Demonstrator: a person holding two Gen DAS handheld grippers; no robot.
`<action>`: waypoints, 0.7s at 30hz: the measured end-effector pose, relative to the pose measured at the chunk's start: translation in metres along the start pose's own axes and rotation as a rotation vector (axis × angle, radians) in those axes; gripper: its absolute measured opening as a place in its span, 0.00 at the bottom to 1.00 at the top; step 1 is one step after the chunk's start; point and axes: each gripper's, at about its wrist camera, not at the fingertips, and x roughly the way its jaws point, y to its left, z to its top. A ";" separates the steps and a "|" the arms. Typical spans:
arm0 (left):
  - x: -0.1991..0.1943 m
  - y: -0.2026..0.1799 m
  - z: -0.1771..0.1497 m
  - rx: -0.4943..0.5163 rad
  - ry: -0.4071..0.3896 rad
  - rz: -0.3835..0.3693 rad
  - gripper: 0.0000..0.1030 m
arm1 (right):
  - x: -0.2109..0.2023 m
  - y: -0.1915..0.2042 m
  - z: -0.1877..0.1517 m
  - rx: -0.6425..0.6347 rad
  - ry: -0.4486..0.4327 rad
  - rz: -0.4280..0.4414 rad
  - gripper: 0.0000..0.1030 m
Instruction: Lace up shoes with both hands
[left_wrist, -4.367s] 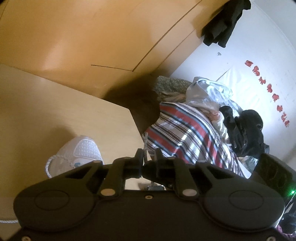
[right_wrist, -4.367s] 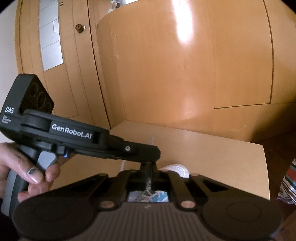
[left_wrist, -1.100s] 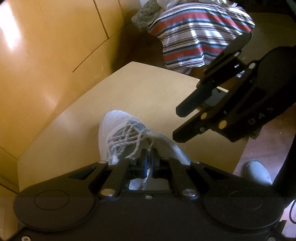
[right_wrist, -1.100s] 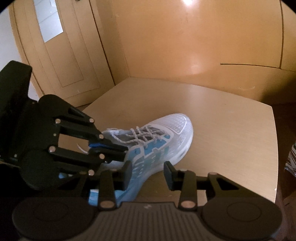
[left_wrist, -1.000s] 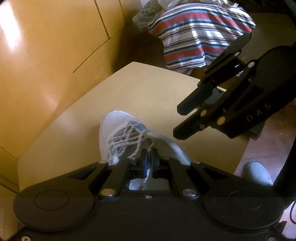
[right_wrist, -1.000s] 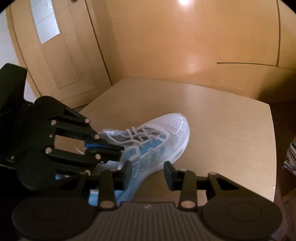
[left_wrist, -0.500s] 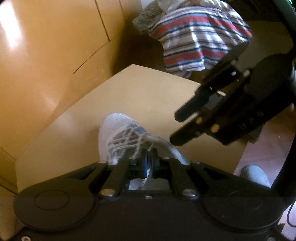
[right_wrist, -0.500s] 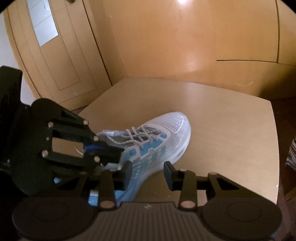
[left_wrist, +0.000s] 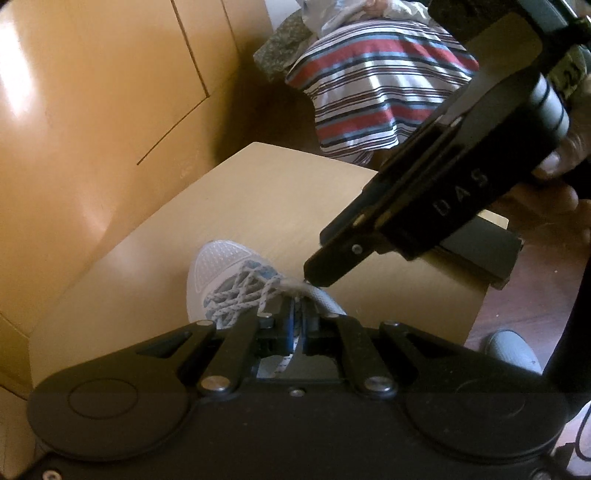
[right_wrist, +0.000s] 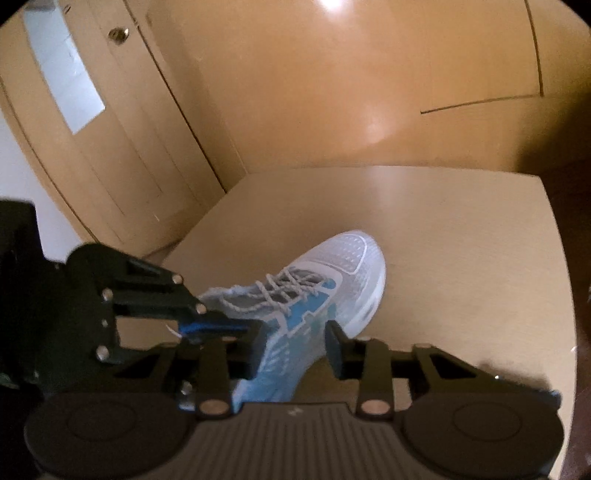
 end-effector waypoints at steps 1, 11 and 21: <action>-0.001 0.001 -0.001 -0.002 -0.009 -0.003 0.01 | 0.000 -0.002 0.000 0.022 -0.005 0.007 0.25; 0.000 0.002 -0.001 0.004 -0.007 0.003 0.00 | 0.014 -0.036 -0.008 0.401 -0.020 0.178 0.07; -0.005 0.001 -0.002 0.018 -0.023 0.036 0.28 | 0.006 -0.063 -0.014 0.600 -0.084 0.266 0.02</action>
